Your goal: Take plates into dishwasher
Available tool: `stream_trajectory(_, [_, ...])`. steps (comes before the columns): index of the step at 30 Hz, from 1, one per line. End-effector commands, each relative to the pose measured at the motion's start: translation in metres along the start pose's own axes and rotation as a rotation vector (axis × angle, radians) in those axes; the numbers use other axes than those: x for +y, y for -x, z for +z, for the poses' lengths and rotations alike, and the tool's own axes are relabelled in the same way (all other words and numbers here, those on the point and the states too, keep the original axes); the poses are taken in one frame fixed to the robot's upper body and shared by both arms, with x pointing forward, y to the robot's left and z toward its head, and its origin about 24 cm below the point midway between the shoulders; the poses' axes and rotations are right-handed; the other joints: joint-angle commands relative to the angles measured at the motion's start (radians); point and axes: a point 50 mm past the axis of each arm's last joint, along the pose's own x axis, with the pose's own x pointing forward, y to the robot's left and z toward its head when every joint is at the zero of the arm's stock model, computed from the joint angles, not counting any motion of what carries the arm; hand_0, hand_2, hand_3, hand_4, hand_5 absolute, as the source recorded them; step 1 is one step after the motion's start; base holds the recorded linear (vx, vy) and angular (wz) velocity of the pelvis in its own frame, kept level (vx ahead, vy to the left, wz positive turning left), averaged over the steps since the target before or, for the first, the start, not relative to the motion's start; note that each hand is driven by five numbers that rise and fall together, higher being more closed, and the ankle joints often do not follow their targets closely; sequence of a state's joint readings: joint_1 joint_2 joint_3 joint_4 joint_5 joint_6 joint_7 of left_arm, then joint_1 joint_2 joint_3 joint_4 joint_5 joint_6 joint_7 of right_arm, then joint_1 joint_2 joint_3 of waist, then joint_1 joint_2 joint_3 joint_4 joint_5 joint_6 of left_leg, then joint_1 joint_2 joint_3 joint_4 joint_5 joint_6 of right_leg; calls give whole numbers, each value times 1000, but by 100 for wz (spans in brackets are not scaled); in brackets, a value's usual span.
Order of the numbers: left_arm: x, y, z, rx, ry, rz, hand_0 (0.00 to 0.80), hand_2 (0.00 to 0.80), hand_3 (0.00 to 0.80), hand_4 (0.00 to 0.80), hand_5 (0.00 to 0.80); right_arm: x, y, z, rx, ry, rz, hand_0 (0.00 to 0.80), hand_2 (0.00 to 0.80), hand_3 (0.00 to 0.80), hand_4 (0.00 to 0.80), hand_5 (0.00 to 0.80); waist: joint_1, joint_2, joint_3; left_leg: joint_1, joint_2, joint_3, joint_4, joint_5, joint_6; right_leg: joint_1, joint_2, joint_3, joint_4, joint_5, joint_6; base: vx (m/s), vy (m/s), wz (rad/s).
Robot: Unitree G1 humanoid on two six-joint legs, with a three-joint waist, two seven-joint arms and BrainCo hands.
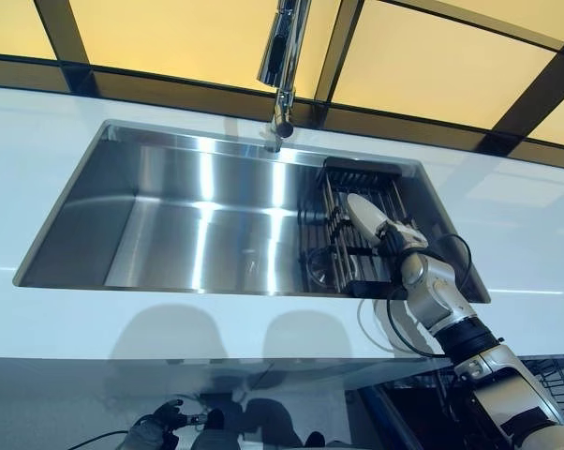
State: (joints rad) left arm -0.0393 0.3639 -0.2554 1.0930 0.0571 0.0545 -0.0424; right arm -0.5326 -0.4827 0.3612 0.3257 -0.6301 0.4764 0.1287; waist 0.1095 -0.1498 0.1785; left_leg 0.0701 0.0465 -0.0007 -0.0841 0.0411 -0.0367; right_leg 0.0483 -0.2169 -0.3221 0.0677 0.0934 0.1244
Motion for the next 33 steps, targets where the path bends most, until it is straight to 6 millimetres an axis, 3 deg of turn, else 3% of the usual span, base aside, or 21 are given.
stream_trajectory(1, [-13,-1,11,-37,-52,-39,0,0,0,0,0,-20,-5,-9,45,44,-71,800,800,800,800,800,38,28,-23,13,-34,67,-3,-69,81,-81,-73,23,98,64,61,0,0,0])
stream_trajectory(15, [-14,-2,14,-40,-57,-39,0,0,0,0,0,-25,-4,-15,54,-40,-131,800,800,800,800,800,36,28,-20,17,-34,64,-3,-73,84,-84,-73,25,104,67,61,0,0,0])
stream_trajectory(33, [-13,-1,2,-20,-56,-32,0,0,0,0,0,-90,16,3,-192,-117,-457,800,800,800,800,800,11,26,-29,33,-29,79,-3,-82,87,-87,-61,45,109,60,61,0,0,0])
